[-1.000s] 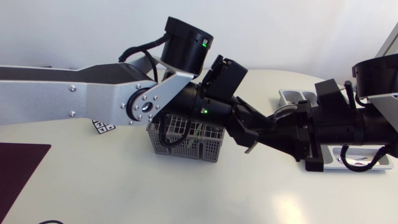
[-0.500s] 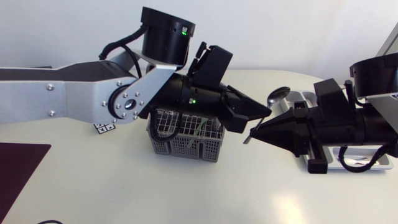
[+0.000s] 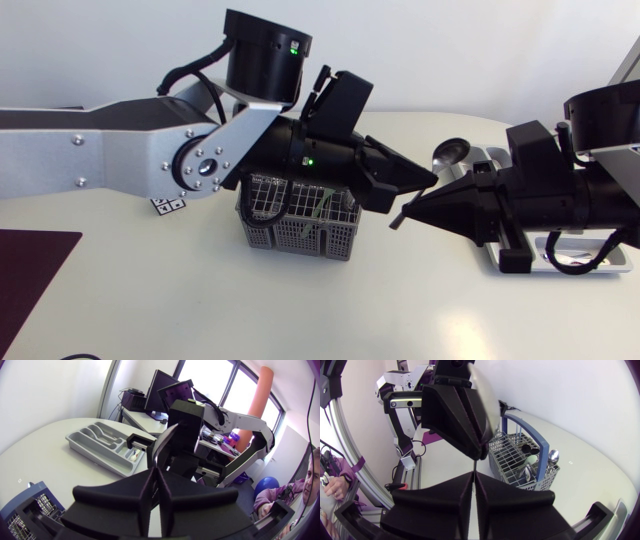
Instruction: Transfer all utensils from the basket to the drawer tray.
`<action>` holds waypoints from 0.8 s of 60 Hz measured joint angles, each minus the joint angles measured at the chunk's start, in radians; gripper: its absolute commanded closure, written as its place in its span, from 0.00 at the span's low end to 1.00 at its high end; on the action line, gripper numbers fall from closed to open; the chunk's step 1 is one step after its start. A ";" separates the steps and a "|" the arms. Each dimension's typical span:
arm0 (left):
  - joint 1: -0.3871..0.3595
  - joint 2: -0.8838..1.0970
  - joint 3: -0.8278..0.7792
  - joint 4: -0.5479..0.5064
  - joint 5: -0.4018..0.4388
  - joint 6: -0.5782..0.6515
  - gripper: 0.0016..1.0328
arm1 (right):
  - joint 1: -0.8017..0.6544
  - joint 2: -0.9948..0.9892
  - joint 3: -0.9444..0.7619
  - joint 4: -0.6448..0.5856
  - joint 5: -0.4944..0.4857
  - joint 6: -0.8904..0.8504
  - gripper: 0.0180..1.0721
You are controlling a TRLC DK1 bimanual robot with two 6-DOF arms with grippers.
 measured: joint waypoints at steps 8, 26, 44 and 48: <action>0.000 -0.001 0.000 0.000 0.000 -0.014 0.35 | 0.000 0.022 0.016 0.000 0.000 0.000 0.95; 0.056 -0.047 0.068 -0.003 -0.013 -0.021 0.08 | 0.000 0.080 0.031 -0.144 0.039 -0.093 0.95; 0.150 -0.108 0.114 -0.120 -0.111 0.017 0.08 | -0.206 0.197 0.146 -0.530 0.147 -0.513 0.95; 0.160 -0.110 0.115 -0.175 -0.134 0.054 0.08 | -0.290 0.249 0.187 -0.627 0.185 -0.649 0.95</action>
